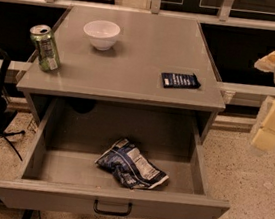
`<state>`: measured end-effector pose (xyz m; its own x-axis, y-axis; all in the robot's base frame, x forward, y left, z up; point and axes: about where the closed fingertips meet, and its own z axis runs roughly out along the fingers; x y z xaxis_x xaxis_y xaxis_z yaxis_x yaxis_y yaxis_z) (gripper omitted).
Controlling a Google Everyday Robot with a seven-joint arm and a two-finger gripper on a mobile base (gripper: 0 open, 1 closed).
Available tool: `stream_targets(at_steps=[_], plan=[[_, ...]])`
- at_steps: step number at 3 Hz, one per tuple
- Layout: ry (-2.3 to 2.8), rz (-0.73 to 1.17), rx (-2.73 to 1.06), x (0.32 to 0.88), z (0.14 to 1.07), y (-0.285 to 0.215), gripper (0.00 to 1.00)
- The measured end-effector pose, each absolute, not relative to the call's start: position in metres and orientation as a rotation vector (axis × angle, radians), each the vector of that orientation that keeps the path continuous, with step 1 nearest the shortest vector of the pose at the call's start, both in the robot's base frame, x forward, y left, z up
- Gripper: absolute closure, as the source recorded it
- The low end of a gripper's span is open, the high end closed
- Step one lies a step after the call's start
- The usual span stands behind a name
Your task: Pick blue chip bag from top drawer and place on counter
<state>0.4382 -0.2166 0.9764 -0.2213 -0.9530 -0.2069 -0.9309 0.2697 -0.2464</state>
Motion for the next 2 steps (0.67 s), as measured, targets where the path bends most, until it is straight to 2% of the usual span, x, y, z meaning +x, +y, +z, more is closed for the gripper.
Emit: stream_targets(at_steps=[2], plan=[[2.223, -0.065, -1.706, 0.449, 0.969, -0.209, 0.00]])
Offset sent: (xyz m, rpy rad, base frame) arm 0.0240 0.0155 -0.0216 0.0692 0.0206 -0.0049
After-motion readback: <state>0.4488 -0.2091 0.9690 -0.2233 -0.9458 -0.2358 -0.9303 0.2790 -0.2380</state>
